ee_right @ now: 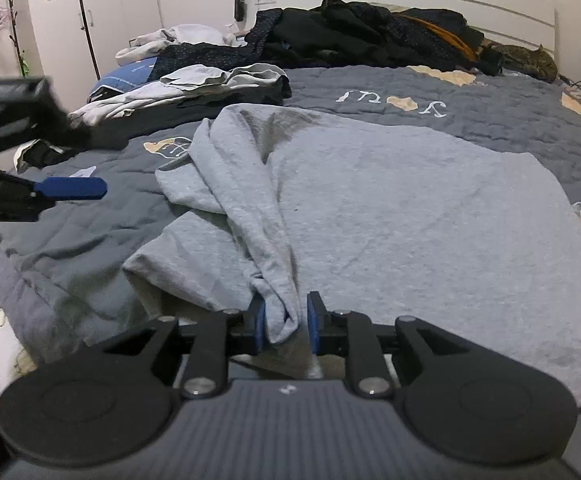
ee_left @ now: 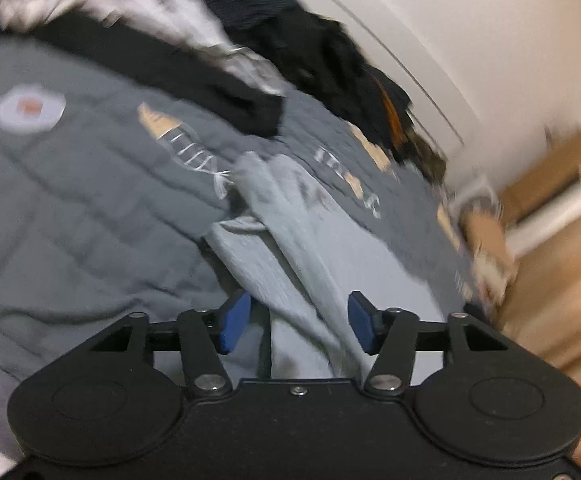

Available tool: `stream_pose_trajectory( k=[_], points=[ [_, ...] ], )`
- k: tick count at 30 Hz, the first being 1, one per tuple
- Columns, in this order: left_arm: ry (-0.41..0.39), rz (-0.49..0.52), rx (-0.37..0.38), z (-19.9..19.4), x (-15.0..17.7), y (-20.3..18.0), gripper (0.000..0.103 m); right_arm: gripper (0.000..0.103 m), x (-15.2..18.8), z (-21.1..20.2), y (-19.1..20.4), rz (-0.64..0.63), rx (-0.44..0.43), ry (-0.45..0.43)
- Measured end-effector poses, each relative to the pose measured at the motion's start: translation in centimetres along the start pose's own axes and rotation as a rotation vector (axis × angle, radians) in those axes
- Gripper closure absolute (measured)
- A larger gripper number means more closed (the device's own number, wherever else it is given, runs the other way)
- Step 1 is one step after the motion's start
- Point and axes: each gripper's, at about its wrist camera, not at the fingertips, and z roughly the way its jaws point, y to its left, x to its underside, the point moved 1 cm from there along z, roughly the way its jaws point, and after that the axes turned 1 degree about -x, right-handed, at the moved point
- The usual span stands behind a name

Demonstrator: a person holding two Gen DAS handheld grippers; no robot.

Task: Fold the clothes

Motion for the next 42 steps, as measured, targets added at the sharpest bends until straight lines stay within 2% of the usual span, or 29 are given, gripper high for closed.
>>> stream_pose_trajectory(
  k=[2, 4, 12, 16, 21, 23, 24, 25, 27, 31, 34, 38, 42],
  points=[
    [0.024, -0.108, 0.021, 1.3, -1.0, 1.4, 0.046, 0.083, 0.0, 0.1, 0.1, -0.005, -0.002, 0.000],
    [0.031, -0.155, 0.018, 2.4, -1.5, 2.3, 0.046, 0.083, 0.1, 0.2, 0.2, -0.011, -0.004, -0.002],
    [0.092, -0.192, -0.005, 6.1, -1.7, 2.9, 0.043, 0.087, 0.0, 0.4, 0.1, -0.019, -0.009, 0.006],
    [0.062, -0.224, 0.012, 6.9, -2.0, 2.6, 0.036, 0.087, 0.0, 0.4, 0.0, -0.018, -0.014, 0.006],
    [0.056, -0.231, 0.037, 8.4, -2.7, 1.9, 0.038, 0.087, -0.1, 0.5, -0.2, -0.008, -0.018, 0.000],
    [0.038, -0.201, 0.017, 8.7, -2.7, 1.3, 0.055, 0.087, -0.1, 0.4, -0.3, 0.000, -0.023, -0.006],
    [0.027, -0.184, 0.006, 8.8, -2.7, 1.1, 0.073, 0.088, -0.1, 0.3, -0.4, 0.005, -0.024, -0.011],
    [0.019, -0.173, -0.001, 8.9, -2.7, 0.9, 0.083, 0.091, -0.2, 0.3, -0.6, 0.018, -0.022, -0.014],
    [0.005, -0.162, -0.006, 8.7, -2.6, 0.5, 0.089, 0.094, -0.4, 0.1, -1.4, 0.072, -0.035, -0.022],
    [-0.033, -0.106, 0.010, 8.1, -3.2, -1.4, 0.092, 0.095, -1.0, -1.2, -3.2, 0.192, -0.069, -0.077],
    [-0.044, -0.034, 0.015, 8.0, -4.3, -4.3, 0.092, 0.096, -1.5, -2.5, -4.6, 0.262, -0.089, -0.125],
    [-0.039, 0.070, 0.017, 9.1, -5.5, -9.6, 0.092, 0.096, -1.9, -4.4, -6.7, 0.332, -0.094, -0.186],
    [-0.011, 0.199, 0.021, 11.6, -5.0, -15.6, 0.092, 0.096, -2.2, -5.9, -9.6, 0.448, -0.097, -0.238]
  ],
)
